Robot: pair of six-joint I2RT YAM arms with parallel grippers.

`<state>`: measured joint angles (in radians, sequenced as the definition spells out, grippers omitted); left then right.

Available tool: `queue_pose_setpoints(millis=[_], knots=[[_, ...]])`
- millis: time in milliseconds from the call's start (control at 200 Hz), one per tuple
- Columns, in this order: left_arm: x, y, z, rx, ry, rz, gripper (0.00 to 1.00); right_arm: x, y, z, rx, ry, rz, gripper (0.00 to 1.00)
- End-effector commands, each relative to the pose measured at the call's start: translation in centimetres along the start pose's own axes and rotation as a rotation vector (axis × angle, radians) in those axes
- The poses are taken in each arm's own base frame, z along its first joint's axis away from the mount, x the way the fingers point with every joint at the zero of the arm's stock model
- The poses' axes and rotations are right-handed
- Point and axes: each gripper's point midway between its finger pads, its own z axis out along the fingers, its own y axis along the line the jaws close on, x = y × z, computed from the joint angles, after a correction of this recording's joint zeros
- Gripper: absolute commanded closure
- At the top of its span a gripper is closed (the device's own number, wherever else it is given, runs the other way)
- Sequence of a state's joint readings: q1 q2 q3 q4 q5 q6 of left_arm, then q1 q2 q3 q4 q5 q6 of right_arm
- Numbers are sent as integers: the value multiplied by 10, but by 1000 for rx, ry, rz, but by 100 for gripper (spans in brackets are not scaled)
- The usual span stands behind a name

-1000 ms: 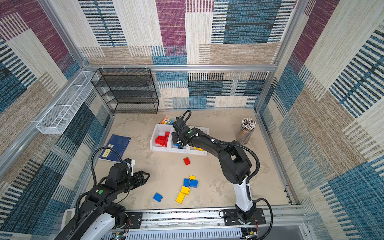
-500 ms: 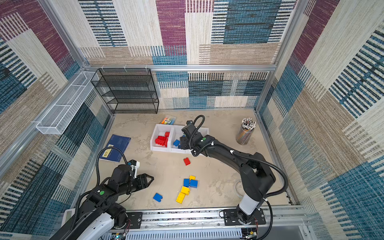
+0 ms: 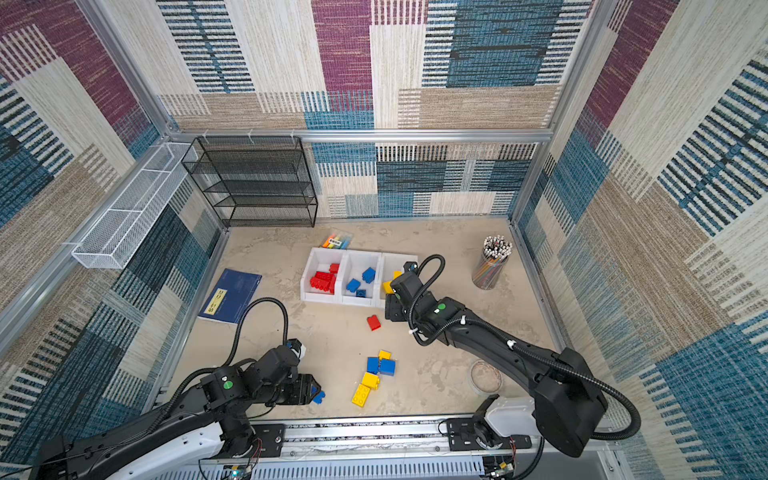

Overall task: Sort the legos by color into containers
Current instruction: 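Withdraw the right gripper while the left gripper moves over a blue brick, then lower the left gripper onto the blue brick near the robot and grasp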

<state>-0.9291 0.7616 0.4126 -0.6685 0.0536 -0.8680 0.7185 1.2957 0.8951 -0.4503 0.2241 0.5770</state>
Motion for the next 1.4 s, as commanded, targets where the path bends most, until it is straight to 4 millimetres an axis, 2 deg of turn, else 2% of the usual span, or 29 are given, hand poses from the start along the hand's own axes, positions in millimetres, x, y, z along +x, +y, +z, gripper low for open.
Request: queue_pose_setpoints(millis=[0,165,386,927,1272,1392], knots=[[0,1,1,-47,8,53,34,2,-4,-3,6,-8,49,24],[1,-6,5,-71,42,152,34,4,-5,-2,9,-4,60,24],[5,-5,15,-111,79,193,35,3,-6,-4,11,-5,64,23],[3,-12,29,-229,109,344,41,5,-11,-13,17,-12,81,23],[7,-11,41,-334,138,430,50,10,-19,-17,30,-14,102,23],[4,-17,42,-324,128,433,52,12,-23,-21,37,-19,107,24]])
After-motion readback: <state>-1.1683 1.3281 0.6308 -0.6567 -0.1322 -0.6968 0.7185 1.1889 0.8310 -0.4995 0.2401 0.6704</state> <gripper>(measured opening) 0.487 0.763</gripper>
